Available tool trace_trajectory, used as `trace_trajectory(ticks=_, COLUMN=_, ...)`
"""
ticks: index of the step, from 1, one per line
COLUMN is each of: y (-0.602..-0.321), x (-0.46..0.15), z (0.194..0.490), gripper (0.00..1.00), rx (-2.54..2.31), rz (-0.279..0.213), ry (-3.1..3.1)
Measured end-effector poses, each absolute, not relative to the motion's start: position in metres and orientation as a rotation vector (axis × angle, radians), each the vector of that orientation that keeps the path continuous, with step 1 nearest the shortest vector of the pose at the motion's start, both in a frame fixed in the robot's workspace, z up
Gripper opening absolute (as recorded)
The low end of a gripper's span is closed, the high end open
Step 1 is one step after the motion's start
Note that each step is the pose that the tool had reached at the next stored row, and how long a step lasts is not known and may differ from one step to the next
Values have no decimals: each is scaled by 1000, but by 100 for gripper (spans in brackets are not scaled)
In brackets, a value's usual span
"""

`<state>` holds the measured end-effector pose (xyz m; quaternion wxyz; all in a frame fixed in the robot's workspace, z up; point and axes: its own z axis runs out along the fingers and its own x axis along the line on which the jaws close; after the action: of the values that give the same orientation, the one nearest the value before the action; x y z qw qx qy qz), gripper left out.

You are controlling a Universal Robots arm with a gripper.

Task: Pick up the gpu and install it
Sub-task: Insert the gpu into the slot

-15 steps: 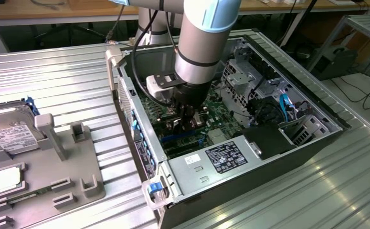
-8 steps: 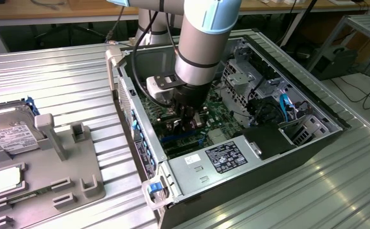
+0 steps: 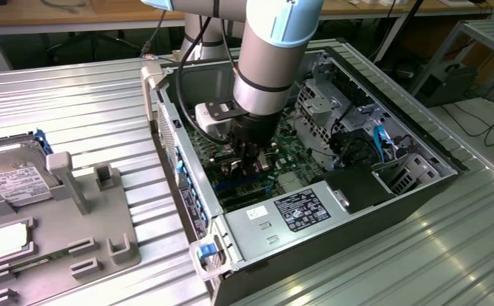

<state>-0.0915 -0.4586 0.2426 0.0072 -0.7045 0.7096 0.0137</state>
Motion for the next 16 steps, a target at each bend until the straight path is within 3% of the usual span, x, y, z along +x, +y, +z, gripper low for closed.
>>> trace_trajectory(ticks=16, y=-459, x=-91, z=241, gripper=28, rx=-2203, rz=43, ry=2219)
